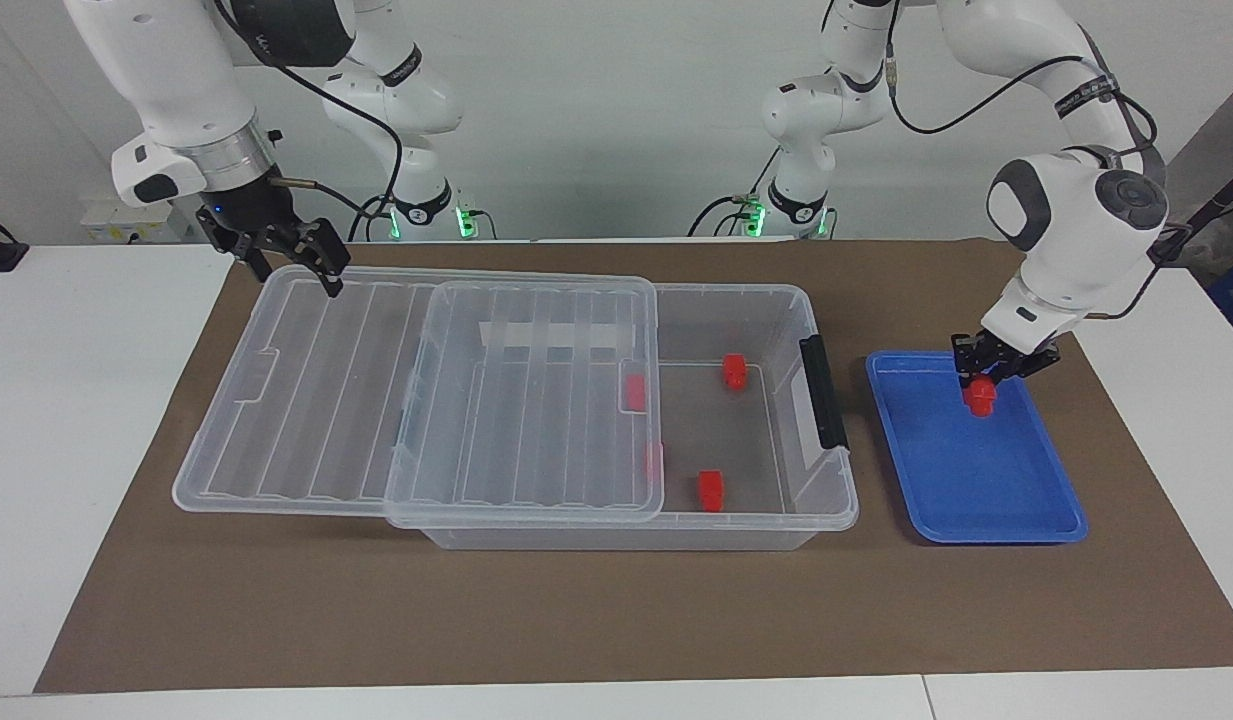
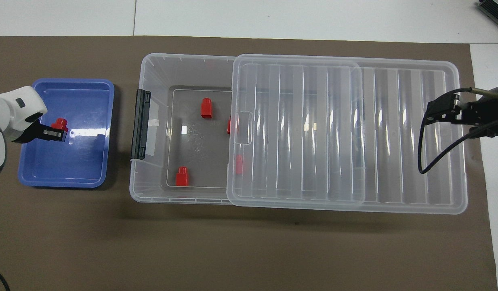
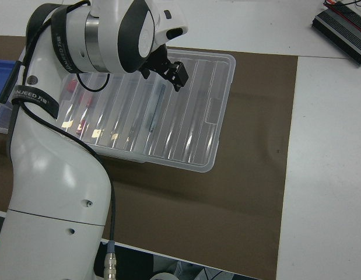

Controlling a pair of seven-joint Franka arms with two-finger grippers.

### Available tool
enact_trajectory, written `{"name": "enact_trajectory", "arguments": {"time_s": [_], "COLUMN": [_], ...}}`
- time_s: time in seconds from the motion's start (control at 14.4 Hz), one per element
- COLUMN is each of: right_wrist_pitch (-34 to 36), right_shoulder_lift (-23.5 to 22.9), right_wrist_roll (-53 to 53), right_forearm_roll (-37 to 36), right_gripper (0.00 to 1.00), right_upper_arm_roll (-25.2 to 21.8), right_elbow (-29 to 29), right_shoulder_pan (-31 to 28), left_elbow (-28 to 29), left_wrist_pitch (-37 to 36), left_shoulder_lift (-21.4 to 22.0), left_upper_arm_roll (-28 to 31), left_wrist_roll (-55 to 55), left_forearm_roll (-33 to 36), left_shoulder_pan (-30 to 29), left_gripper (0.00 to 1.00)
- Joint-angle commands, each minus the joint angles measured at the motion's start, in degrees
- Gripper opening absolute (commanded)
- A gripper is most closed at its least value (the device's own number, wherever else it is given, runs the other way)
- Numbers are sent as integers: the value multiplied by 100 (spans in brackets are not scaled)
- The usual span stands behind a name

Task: Place red block in blue tray from box
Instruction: 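Carry the red block with the left gripper over the blue tray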

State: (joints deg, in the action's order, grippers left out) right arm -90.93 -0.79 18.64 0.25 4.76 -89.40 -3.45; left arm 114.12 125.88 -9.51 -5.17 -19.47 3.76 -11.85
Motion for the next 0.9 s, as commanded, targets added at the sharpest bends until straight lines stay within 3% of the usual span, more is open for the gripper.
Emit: {"name": "enact_trajectory", "arguments": {"time_s": [0.0,0.28,0.49,0.83], "right_wrist_pitch": [23,75,93,119], "right_shoulder_lift": [52,105,44,44], "right_wrist_roll": [52,35,26,26], "right_forearm_roll": [55,55,55,55], "right_gripper": [100,100,100,100], "right_upper_arm_roll": [16,-247,-274,-265], "right_elbow": [1,1,-8,-16], "right_shoulder_pan": [2,221,248,231], "left_elbow": [102,128,374,409], "left_wrist_pitch": [507,797,1228,1317], "left_shoulder_lift": [-262,-490,-543,-614], "left_upper_arm_roll": [-19,-19,-1,-1], "left_wrist_roll": [-399,-408,-417,-408], "left_forearm_roll": [-59,-51,-51,-51], "left_shoulder_pan": [-168,-125,-142,-177], "left_gripper": [0,0,0,0]}}
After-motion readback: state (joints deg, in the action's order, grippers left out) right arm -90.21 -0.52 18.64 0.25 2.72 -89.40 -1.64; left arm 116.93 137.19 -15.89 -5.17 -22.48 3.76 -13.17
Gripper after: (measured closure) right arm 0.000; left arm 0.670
